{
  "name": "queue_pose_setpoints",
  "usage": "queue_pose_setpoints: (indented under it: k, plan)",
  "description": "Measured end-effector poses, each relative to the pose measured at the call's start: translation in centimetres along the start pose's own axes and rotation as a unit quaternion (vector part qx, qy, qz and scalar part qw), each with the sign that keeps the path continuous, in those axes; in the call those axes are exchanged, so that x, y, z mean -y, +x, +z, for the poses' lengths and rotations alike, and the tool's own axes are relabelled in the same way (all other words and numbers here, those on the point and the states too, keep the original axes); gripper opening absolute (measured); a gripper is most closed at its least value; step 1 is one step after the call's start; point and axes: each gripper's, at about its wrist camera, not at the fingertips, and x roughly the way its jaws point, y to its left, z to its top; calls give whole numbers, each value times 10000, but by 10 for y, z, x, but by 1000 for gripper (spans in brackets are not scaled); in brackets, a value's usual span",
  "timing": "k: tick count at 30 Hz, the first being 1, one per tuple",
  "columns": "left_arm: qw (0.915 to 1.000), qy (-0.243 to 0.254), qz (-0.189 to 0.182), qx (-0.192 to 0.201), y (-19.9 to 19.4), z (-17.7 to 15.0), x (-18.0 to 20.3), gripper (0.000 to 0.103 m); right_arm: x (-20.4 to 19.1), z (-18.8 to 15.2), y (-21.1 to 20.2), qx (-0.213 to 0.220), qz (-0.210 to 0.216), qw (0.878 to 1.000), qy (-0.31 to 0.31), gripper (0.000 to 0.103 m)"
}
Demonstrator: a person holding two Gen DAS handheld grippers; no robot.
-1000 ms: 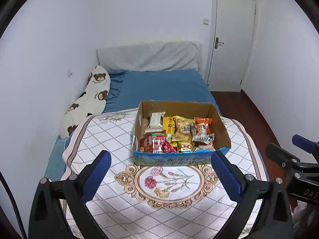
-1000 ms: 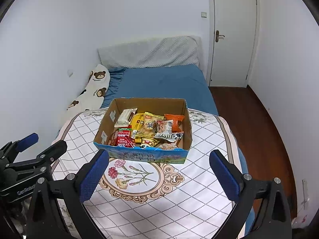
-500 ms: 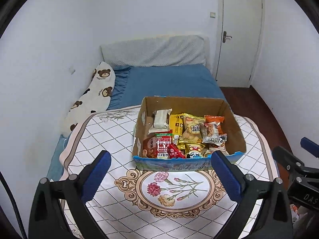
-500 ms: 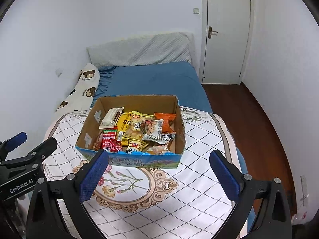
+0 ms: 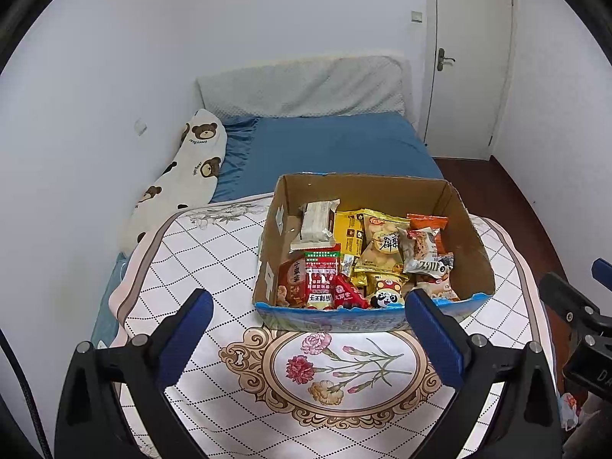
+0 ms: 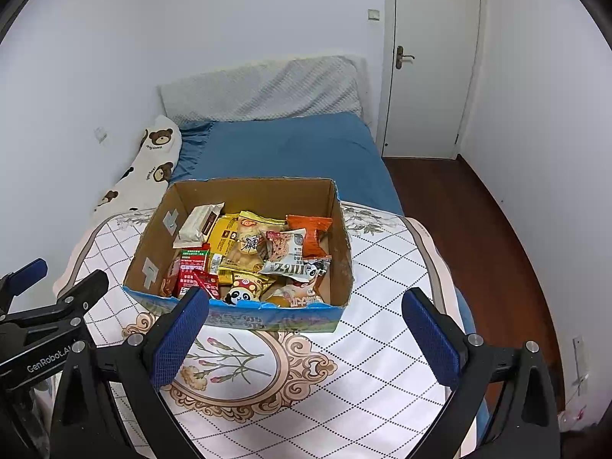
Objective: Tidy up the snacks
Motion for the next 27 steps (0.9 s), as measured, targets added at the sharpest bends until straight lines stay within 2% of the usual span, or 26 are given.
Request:
queue_pose_setpoints:
  k: [27]
  plan:
    - [9999, -96, -6, 112, -9, 3, 1, 103, -1, 5, -2, 35, -2, 10000, 2, 103]
